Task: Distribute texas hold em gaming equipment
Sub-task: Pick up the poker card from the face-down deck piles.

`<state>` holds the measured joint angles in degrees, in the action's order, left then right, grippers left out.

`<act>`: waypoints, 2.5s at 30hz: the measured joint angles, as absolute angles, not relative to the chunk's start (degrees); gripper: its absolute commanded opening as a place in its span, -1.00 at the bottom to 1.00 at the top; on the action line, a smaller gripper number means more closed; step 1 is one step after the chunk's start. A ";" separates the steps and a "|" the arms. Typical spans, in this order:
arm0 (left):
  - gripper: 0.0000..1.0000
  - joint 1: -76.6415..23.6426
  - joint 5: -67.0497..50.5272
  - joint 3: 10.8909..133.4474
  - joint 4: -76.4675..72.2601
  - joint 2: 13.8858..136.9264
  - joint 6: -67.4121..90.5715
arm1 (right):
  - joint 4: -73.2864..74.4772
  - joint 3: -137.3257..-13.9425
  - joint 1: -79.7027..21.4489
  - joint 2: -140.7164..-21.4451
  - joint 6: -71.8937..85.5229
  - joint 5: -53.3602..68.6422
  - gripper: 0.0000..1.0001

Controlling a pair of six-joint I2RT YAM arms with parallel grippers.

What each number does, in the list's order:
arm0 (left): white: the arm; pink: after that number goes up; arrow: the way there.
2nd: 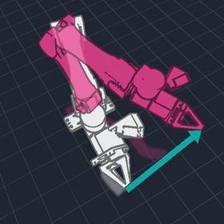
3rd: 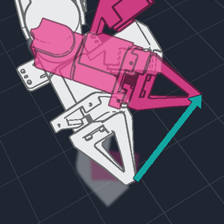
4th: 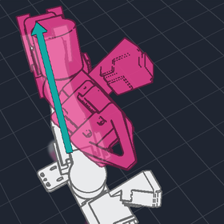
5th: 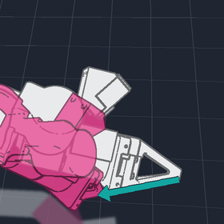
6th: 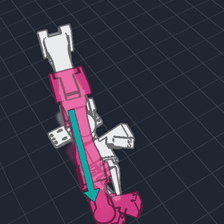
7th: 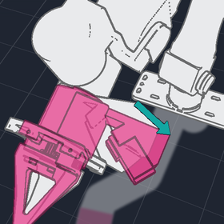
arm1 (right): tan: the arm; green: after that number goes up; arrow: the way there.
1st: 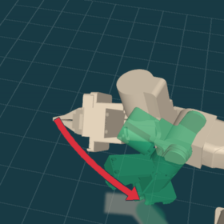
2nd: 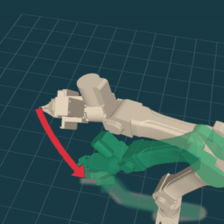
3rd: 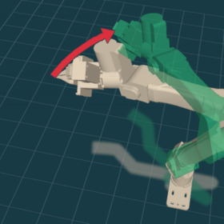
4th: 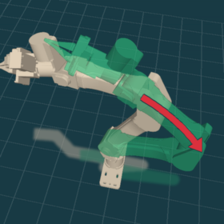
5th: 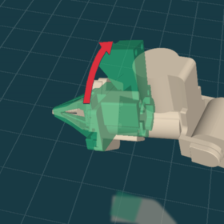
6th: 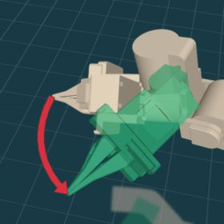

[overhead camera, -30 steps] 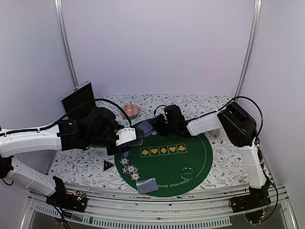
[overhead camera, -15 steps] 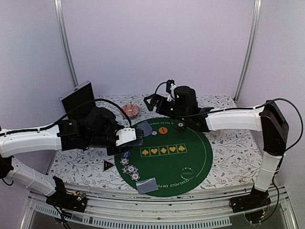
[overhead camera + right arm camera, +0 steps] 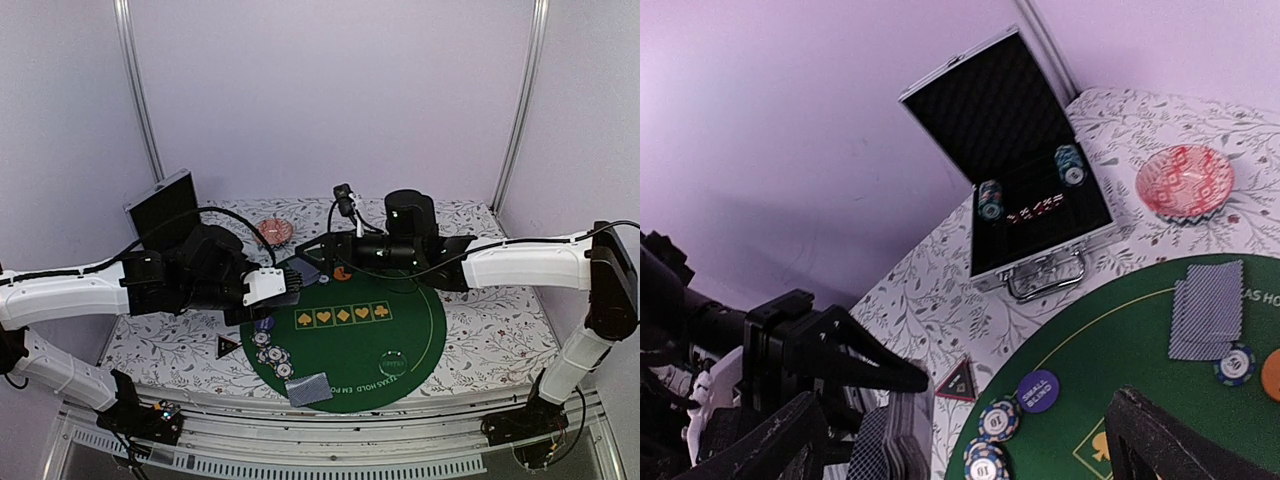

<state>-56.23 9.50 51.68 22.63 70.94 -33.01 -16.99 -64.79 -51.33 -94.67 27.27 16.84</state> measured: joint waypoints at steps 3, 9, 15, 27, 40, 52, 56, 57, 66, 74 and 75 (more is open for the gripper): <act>0.01 -56.23 9.50 51.68 22.63 70.94 -33.01 | -16.64 -65.19 -52.88 -96.36 28.14 20.56 0.93; 0.01 -56.23 9.50 51.68 22.61 70.94 -32.99 | -16.51 -66.11 -53.89 -100.68 30.63 24.58 0.87; 0.01 -56.23 9.50 51.68 22.61 70.94 -33.01 | -15.22 -66.15 -53.89 -103.09 32.36 25.41 0.76; 0.01 -56.23 9.50 51.57 22.74 70.98 -33.01 | -9.72 -67.16 -54.39 -101.86 32.71 21.56 0.35; 0.01 -56.23 9.69 51.57 22.57 71.11 -33.01 | -3.84 -70.00 -54.37 -100.18 31.46 22.46 -0.18; 0.01 -56.23 9.72 51.57 22.57 71.16 -33.01 | -1.32 -70.13 -54.39 -98.08 30.98 23.11 -0.60; 0.01 -56.23 9.72 51.57 22.57 71.16 -33.01 | -0.75 -70.13 -54.37 -97.47 31.00 23.07 -0.71; 0.01 -56.23 9.72 51.57 22.57 71.16 -33.01 | -0.60 -70.13 -54.37 -97.41 30.94 23.07 -0.72; 0.01 -56.23 9.67 51.57 22.57 71.16 -33.01 | 0.91 -70.13 -54.37 -96.44 30.83 22.96 -0.49; 0.01 -56.23 9.67 51.57 22.57 71.16 -33.01 | 1.89 -70.81 -54.33 -96.27 30.85 22.76 -0.60; 0.01 -56.23 9.67 51.57 22.57 71.18 -33.01 | 1.96 -70.91 -54.33 -96.25 30.79 22.65 -0.60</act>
